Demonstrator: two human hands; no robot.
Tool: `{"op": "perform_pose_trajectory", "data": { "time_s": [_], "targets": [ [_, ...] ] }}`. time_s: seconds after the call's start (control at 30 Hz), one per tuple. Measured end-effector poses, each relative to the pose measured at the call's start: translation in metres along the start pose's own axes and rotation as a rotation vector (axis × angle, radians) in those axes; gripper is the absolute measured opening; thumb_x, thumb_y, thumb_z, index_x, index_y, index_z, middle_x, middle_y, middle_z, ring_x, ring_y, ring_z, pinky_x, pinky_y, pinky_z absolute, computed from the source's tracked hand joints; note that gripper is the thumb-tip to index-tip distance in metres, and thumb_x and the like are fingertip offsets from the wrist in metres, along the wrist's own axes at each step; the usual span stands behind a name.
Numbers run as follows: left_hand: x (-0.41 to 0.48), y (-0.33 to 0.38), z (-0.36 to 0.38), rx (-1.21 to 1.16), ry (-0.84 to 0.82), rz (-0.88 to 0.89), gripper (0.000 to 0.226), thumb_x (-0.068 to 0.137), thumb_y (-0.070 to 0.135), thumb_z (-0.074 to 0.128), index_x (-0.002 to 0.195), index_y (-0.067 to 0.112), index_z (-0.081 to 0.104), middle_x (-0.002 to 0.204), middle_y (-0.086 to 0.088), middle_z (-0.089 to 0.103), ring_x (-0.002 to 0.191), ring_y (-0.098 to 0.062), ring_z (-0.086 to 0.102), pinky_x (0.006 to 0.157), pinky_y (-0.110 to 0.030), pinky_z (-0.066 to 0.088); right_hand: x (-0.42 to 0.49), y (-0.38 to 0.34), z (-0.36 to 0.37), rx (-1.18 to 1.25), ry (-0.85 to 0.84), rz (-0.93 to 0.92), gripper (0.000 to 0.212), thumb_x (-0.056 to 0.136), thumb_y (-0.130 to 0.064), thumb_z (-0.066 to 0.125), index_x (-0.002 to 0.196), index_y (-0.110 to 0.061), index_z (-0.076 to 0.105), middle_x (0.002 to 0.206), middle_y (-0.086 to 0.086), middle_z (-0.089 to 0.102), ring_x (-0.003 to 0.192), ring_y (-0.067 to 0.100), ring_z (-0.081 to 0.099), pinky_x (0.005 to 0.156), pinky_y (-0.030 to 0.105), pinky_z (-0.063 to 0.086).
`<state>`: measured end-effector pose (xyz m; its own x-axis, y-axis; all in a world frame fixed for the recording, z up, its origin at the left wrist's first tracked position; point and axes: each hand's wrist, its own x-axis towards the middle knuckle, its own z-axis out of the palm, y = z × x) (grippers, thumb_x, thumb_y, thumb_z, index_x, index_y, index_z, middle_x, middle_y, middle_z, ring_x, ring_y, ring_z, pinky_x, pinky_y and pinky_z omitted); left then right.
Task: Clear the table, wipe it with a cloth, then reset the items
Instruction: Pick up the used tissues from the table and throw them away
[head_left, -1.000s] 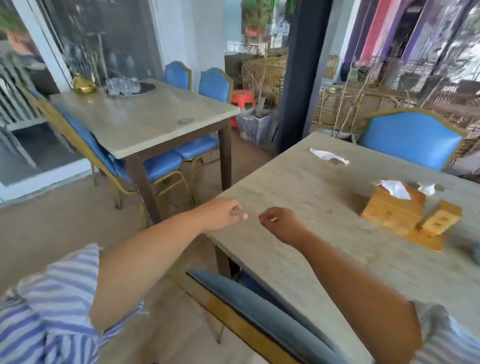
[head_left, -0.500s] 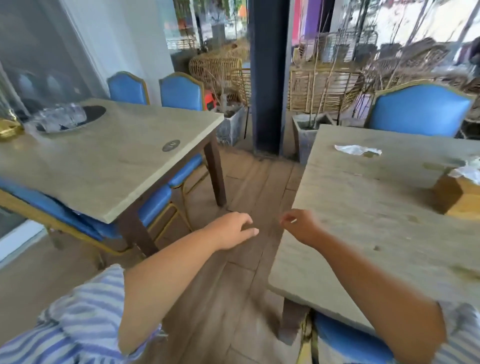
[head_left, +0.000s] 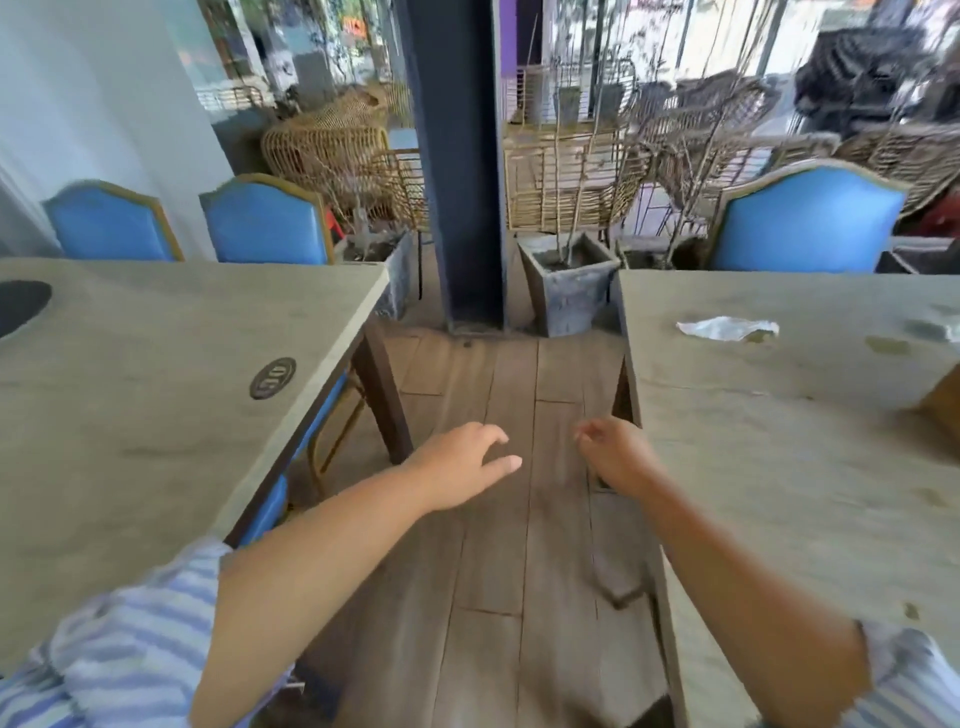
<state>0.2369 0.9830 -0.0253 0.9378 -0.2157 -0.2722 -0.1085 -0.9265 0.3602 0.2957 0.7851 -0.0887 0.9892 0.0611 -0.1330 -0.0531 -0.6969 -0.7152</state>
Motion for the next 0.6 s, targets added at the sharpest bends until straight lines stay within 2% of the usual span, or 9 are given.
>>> {"op": "perform_pose_trajectory", "data": {
  "time_s": [0.1,0.2,0.27,0.4,0.5,0.6],
  "targets": [
    [0.032,-0.024,-0.012,-0.072,-0.004,0.011,0.05,0.095,0.049,0.04,0.138,0.022,0.04,0.146,0.002,0.039,0.13,-0.016,0.042,0.105,-0.036,0.038,0.023,-0.006,0.017,0.028,-0.003,0.024,0.025,0.094,-0.023,0.05,0.112,-0.012,0.063,0.11,0.005,0.066,0.097,0.019,0.061,0.079,0.026,0.047],
    [0.068,-0.048,-0.013,-0.12,-0.061,0.04,0.052,0.096,0.049,0.039,0.14,0.023,0.038,0.149,0.004,0.034,0.135,-0.014,0.036,0.108,-0.033,0.032,0.046,-0.004,0.026,0.051,0.046,0.049,0.025,0.091,-0.024,0.055,0.114,-0.015,0.062,0.108,-0.001,0.065,0.092,0.01,0.057,0.078,0.02,0.042],
    [0.097,-0.063,-0.017,-0.096,-0.109,0.086,0.052,0.095,0.05,0.039,0.14,0.024,0.037,0.15,0.005,0.033,0.136,-0.014,0.035,0.109,-0.033,0.032,0.065,0.0,0.026,0.067,0.085,0.085,0.025,0.091,-0.024,0.056,0.113,-0.016,0.062,0.108,-0.001,0.065,0.093,0.01,0.058,0.08,0.021,0.045],
    [0.172,-0.081,-0.045,-0.034,-0.161,0.214,0.054,0.094,0.054,0.039,0.14,0.026,0.037,0.15,0.005,0.033,0.135,-0.012,0.035,0.109,-0.033,0.033,0.112,0.004,0.014,0.106,0.208,0.179,0.024,0.091,-0.022,0.056,0.112,-0.015,0.064,0.111,0.002,0.066,0.102,0.016,0.061,0.091,0.033,0.051],
    [0.229,-0.077,-0.076,-0.007,-0.174,0.308,0.054,0.094,0.054,0.039,0.139,0.026,0.037,0.148,0.007,0.034,0.133,-0.012,0.037,0.107,-0.031,0.034,0.148,0.003,-0.002,0.16,0.309,0.274,0.023,0.092,-0.021,0.054,0.112,-0.016,0.064,0.11,0.0,0.064,0.103,0.016,0.06,0.088,0.03,0.05],
    [0.287,-0.062,-0.093,0.039,-0.199,0.429,0.051,0.094,0.052,0.039,0.138,0.027,0.039,0.147,0.007,0.036,0.134,-0.011,0.037,0.106,-0.031,0.033,0.176,0.012,-0.013,0.205,0.456,0.37,0.023,0.092,-0.022,0.054,0.112,-0.017,0.064,0.108,0.0,0.065,0.095,0.012,0.059,0.08,0.026,0.049]
  ]
}}
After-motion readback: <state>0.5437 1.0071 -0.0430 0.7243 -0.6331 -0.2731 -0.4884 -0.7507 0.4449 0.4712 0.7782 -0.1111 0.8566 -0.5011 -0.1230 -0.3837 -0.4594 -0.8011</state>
